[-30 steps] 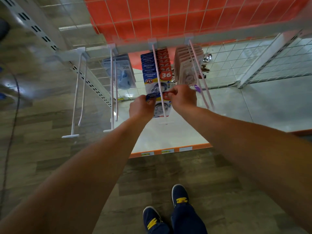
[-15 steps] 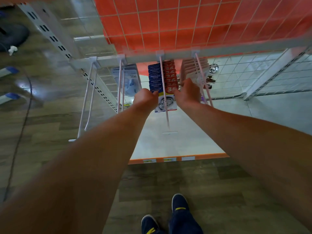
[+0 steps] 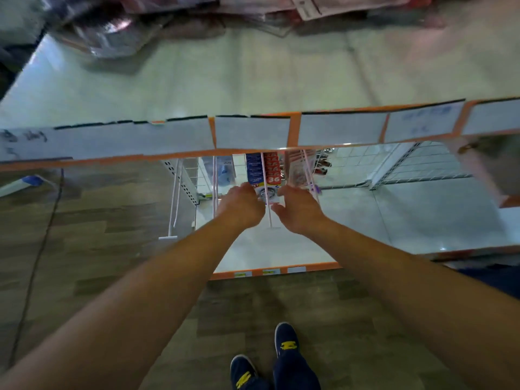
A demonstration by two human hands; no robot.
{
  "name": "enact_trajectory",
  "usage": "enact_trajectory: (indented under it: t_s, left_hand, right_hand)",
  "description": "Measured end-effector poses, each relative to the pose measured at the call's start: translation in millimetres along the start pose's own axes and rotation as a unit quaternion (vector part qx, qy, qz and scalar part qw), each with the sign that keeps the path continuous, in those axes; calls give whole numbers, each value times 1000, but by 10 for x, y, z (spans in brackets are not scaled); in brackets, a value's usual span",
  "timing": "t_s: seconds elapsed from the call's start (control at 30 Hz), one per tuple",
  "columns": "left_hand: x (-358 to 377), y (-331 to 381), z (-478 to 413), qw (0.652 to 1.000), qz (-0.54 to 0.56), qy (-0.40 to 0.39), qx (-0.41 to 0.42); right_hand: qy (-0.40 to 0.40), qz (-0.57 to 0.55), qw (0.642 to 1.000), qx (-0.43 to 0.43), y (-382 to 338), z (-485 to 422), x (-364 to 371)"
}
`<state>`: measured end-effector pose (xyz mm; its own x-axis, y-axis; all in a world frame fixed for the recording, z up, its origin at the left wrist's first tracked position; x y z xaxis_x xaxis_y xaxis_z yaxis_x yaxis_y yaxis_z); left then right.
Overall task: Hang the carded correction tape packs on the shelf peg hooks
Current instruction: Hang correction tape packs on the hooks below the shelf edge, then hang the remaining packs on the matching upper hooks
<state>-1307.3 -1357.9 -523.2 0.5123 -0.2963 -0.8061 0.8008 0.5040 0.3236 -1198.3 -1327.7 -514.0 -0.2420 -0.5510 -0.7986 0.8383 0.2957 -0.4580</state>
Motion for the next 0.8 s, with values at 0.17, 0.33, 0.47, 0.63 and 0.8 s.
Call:
enact_trajectory:
  t_s: [0.17, 0.33, 0.47, 0.63, 0.8]
  left_hand:
    - [-334, 329, 675, 996, -29, -16, 84]
    - [-944, 592, 1222, 982, -93, 23, 163]
    - [-1412, 745, 1466, 975, -120, 58, 179]
    - [-1782, 931, 1543, 969, -97, 121, 191]
    - [-1900, 1219, 1345, 966, -87, 147, 194]
  right_hand:
    - [23, -46, 999, -14, -394, 524, -392]
    - [79, -52, 994, -51, -743, 977, -999]
    - [158, -71, 982, -68, -871, 1296, -1477]
    - [208, -88, 972, -68, -819, 1402, -1813]
    - [212, -84, 972, -53, -600, 1210, -2091]
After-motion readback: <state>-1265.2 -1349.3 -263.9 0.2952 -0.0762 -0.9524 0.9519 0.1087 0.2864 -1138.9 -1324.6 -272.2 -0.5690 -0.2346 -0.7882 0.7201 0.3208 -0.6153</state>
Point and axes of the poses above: each hand's wrist, its own z-axis away from the middle knuckle, its own x-axis out of the palm, y = z × x, the point moved 8 cm from there along -z, towards the middle knuckle, and after that the axes turned 5 degrees about -y, right-handed, at the moved point
